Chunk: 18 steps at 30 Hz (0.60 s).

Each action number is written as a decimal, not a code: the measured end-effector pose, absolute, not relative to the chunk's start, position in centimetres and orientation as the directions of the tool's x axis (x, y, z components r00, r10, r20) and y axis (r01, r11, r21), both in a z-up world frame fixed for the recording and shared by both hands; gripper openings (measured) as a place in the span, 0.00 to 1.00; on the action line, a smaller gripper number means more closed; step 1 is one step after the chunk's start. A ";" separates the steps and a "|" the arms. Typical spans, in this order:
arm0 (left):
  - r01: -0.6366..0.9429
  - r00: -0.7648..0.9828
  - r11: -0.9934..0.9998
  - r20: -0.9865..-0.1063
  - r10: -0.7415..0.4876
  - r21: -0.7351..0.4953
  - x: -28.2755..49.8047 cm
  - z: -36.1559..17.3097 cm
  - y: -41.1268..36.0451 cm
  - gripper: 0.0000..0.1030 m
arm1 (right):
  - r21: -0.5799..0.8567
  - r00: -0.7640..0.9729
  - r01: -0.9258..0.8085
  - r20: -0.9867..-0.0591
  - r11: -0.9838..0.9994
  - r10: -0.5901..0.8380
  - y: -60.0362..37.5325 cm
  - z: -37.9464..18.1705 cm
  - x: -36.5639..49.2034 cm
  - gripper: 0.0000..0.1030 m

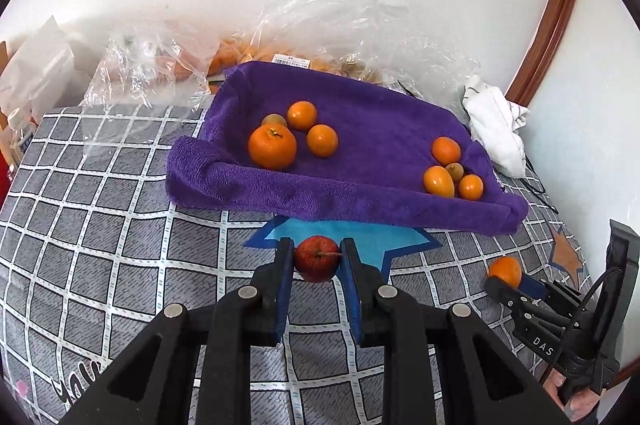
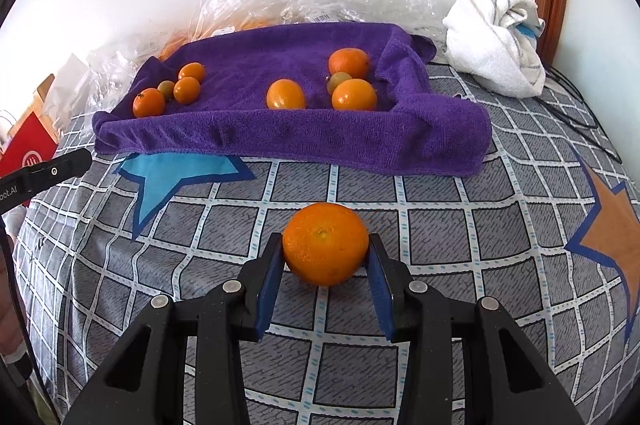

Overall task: Organize fruits
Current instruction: 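Carry the orange and the red fruit over the purple towel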

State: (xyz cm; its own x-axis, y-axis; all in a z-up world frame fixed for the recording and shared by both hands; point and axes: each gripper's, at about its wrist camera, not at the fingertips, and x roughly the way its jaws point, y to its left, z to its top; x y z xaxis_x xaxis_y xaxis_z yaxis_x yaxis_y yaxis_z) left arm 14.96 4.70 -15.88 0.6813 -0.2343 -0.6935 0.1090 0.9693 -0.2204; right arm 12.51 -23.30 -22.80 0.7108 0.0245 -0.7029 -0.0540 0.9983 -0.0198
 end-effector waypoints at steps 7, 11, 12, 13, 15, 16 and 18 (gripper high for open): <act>0.106 0.682 0.966 -0.690 -0.244 -0.237 15.2 -15.3 5.2 0.22 | -0.007 0.727 -0.078 -0.685 0.997 0.052 -22.7 -21.1 12.3 0.39; 0.100 0.692 0.966 -0.681 -0.241 -0.240 15.3 -14.5 5.6 0.22 | -0.007 0.745 -0.099 -0.663 0.995 0.069 -22.2 -19.8 12.4 0.39; 0.100 0.694 0.965 -0.678 -0.241 -0.241 15.4 -14.3 5.6 0.22 | -0.012 0.751 -0.102 -0.657 0.995 0.069 -22.0 -19.5 12.4 0.39; 0.098 0.696 0.965 -0.676 -0.241 -0.242 15.5 -14.1 5.7 0.22 | -0.016 0.756 -0.102 -0.651 0.995 0.067 -21.9 -19.2 12.5 0.39; 0.094 0.697 0.965 -0.676 -0.240 -0.246 15.8 -13.8 5.8 0.22 | -0.016 0.761 -0.107 -0.644 0.994 0.072 -21.6 -18.6 12.7 0.39; 0.093 0.698 0.964 -0.675 -0.241 -0.247 15.9 -13.7 5.8 0.22 | -0.019 0.763 -0.111 -0.643 0.994 0.073 -21.5 -18.3 12.9 0.39; 0.090 0.700 0.964 -0.672 -0.240 -0.251 16.1 -13.4 5.9 0.22 | -0.023 0.767 -0.117 -0.637 0.993 0.076 -21.4 -17.8 13.1 0.39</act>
State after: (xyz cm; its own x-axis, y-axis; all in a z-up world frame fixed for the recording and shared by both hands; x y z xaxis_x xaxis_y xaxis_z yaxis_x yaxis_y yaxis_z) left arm 16.12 5.93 -13.43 0.7002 -0.2404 -0.6722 0.0904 0.9639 -0.2505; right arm 13.13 -21.35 -17.82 0.7670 0.0761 -0.6371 -0.1172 0.9929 -0.0225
